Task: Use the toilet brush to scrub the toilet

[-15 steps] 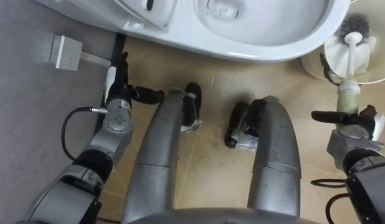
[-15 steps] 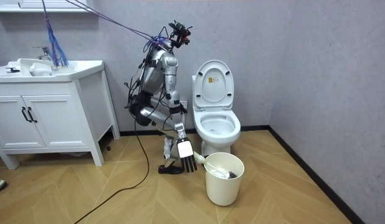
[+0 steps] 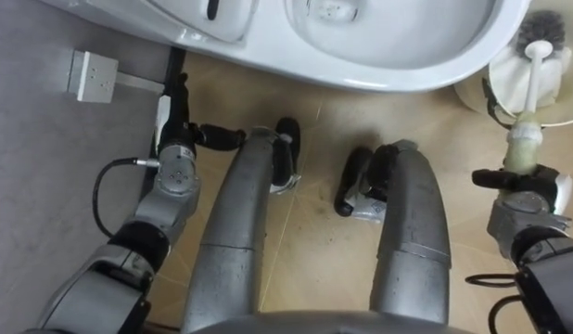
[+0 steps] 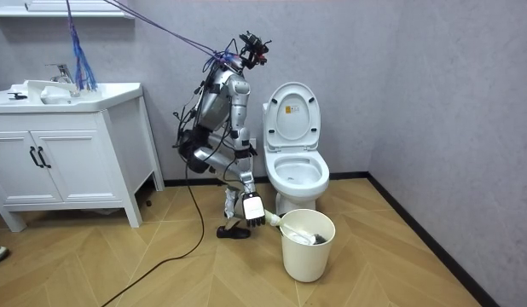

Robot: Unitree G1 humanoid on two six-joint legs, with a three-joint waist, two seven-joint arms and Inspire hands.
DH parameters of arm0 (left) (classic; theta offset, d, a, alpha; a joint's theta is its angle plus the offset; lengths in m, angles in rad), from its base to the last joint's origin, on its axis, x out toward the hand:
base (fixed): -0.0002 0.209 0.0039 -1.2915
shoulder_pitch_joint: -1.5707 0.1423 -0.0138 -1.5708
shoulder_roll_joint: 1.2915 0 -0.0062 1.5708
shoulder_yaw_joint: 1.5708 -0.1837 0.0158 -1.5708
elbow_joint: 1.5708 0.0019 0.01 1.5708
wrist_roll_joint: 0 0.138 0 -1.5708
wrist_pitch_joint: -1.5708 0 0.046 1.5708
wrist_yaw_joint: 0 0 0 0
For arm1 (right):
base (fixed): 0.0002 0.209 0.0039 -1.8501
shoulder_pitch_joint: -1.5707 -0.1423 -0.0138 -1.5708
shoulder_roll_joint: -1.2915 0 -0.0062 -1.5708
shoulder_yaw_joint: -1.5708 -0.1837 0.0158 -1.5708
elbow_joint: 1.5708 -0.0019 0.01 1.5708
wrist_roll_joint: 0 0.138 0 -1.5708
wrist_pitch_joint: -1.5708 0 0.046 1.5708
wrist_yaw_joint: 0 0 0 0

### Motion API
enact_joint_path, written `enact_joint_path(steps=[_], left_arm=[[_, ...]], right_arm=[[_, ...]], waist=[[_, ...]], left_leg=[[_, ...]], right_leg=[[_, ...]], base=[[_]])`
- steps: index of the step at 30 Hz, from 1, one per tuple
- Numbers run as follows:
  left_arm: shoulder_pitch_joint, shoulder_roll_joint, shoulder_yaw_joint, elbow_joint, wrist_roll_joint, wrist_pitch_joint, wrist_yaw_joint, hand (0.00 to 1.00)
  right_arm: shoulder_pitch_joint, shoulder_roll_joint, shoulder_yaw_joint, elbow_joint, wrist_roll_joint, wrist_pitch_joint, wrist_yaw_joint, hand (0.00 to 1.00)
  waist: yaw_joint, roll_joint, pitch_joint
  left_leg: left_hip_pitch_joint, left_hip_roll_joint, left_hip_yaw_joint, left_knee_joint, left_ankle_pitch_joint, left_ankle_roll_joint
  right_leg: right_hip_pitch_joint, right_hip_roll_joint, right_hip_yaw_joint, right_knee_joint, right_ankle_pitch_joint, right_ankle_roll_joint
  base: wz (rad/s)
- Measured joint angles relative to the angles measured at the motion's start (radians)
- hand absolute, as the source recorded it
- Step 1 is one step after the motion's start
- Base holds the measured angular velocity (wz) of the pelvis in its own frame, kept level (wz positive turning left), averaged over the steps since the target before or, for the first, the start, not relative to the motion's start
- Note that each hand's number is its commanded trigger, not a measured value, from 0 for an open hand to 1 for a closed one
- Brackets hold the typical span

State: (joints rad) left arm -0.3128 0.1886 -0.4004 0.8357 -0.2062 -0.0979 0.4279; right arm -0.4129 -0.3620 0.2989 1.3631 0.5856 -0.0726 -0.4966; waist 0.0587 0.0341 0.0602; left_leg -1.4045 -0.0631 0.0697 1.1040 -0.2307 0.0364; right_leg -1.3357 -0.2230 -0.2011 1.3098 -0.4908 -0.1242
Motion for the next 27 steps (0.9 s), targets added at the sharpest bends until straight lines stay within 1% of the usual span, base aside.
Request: enact_joint_path(steps=[2,5,9,11,12,14,15,18,20,21,22,23,24,25,26,27], left_arm=[[0.003,0.002,-0.005,0.000,0.000,0.000,0.001,0.00],[0.009,0.002,-0.009,0.000,0.001,-0.012,0.001,0.00],[0.018,0.002,-0.024,0.000,0.000,-0.021,0.001,0.00],[0.029,0.002,-0.026,0.001,0.001,-0.027,0.000,0.00],[0.040,0.002,-0.026,0.006,0.001,-0.033,0.000,0.00],[0.062,0.003,-0.024,0.007,0.002,-0.035,0.000,0.00],[0.082,0.003,-0.011,0.008,0.001,-0.038,0.000,0.00],[0.116,0.003,0.007,0.016,0.002,-0.041,-0.001,0.00],[0.131,0.003,0.007,0.056,-0.004,-0.054,-0.005,0.00],[0.135,0.004,0.007,0.094,-0.015,-0.061,-0.009,0.00],[0.145,0.007,0.007,0.129,-0.024,-0.063,-0.010,0.00],[0.155,0.010,0.007,0.140,-0.030,-0.063,-0.010,0.00],[0.176,0.014,0.012,0.159,-0.041,-0.064,-0.010,0.00],[0.198,0.014,0.032,0.174,-0.041,-0.064,-0.014,0.00],[0.210,0.014,0.043,0.180,-0.042,-0.063,-0.018,0.00],[0.231,0.017,0.064,0.189,-0.042,-0.063,-0.021,0.00]], right_arm=[[0.000,-0.002,0.016,0.001,0.001,0.000,-0.003,1.00],[0.006,-0.005,0.023,0.016,0.006,0.002,-0.001,1.00],[0.011,-0.005,0.031,0.021,0.008,0.006,0.004,1.00],[0.021,-0.003,0.030,0.020,0.012,0.006,0.016,1.00],[0.029,0.001,0.030,0.018,0.012,0.007,0.022,1.00],[0.042,0.006,0.029,0.010,0.013,0.007,0.027,1.00],[0.048,0.015,0.025,0.008,0.013,0.007,0.030,1.00],[0.076,0.025,0.001,-0.004,0.010,0.009,0.035,1.00],[0.088,0.026,-0.006,-0.001,0.017,0.010,0.042,1.00],[0.097,0.028,-0.007,0.000,0.026,0.009,0.044,1.00],[0.110,0.033,-0.009,0.002,0.039,0.009,0.046,1.00],[0.118,0.036,-0.010,0.002,0.044,0.009,0.049,1.00],[0.134,0.041,-0.020,0.002,0.047,0.009,0.054,1.00],[0.152,0.046,-0.031,0.001,0.051,0.009,0.057,1.00],[0.163,0.050,-0.038,0.001,0.054,0.008,0.061,1.00],[0.182,0.059,-0.059,0.000,0.056,0.008,0.066,1.00]], waist=[[0.001,0.000,0.0000],[-0.001,0.000,0.0002],[-0.002,-0.001,0.0006],[-0.004,-0.001,0.0010],[-0.004,-0.001,0.0011],[-0.002,-0.001,0.0010],[-0.003,-0.001,0.0010],[-0.005,-0.002,0.0006],[-0.005,-0.003,0.0002],[-0.005,-0.002,-0.0003],[-0.007,-0.001,-0.0010],[-0.008,-0.001,-0.0016],[-0.011,-0.001,-0.0050],[-0.012,-0.002,-0.0070],[-0.012,-0.003,-0.0080],[-0.014,-0.005,-0.0111]], left_leg=[[0.000,0.000,-0.001,0.001,-0.002,-0.001],[0.003,0.000,-0.001,0.003,-0.007,0.001],[0.015,0.000,-0.001,0.005,-0.014,-0.002],[0.027,0.001,-0.005,0.009,-0.022,-0.004],[0.040,0.003,-0.009,0.010,-0.027,-0.006],[0.065,0.013,-0.015,0.008,-0.037,-0.007],[0.085,0.019,-0.015,0.003,-0.043,-0.008],[0.150,0.018,-0.016,-0.038,-0.042,-0.008],[0.201,0.018,-0.017,-0.078,-0.039,-0.009],[0.239,0.018,-0.020,-0.111,-0.033,-0.009],[0.278,0.018,-0.026,-0.149,-0.026,-0.009],[0.298,0.019,-0.029,-0.166,-0.022,-0.007],[0.335,0.021,-0.034,-0.200,-0.016,-0.004],[0.374,0.022,-0.038,-0.232,-0.011,-0.002],[0.395,0.022,-0.040,-0.248,-0.009,-0.002],[0.435,0.023,-0.044,-0.278,-0.005,0.000]], right_leg=[[0.000,0.000,0.001,0.000,-0.001,0.000],[0.002,0.001,0.002,0.000,-0.001,-0.001],[0.018,0.001,0.002,0.000,-0.004,-0.007],[0.032,0.006,0.002,-0.002,-0.007,-0.006],[0.046,0.015,0.002,-0.009,-0.007,-0.005],[0.075,0.022,0.000,-0.023,-0.007,-0.005],[0.098,0.028,-0.004,-0.037,-0.007,-0.005],[0.166,0.030,-0.012,-0.082,-0.004,-0.001],[0.216,0.031,-0.019,-0.124,0.005,0.000],[0.256,0.033,-0.028,-0.162,0.014,0.000],[0.300,0.038,-0.036,-0.206,0.027,0.003],[0.321,0.042,-0.040,-0.228,0.033,0.006],[0.364,0.048,-0.050,-0.270,0.043,0.009],[0.405,0.056,-0.054,-0.310,0.051,0.017],[0.428,0.061,-0.054,-0.330,0.055,0.022],[0.471,0.071,-0.053,-0.370,0.063,0.032]], base=[[0.00],[0.00],[0.00],[-0.04],[-0.13],[-0.18],[-0.14],[-0.03],[-0.04],[0.00],[0.00],[0.00],[0.00],[0.00],[0.00],[0.00]])
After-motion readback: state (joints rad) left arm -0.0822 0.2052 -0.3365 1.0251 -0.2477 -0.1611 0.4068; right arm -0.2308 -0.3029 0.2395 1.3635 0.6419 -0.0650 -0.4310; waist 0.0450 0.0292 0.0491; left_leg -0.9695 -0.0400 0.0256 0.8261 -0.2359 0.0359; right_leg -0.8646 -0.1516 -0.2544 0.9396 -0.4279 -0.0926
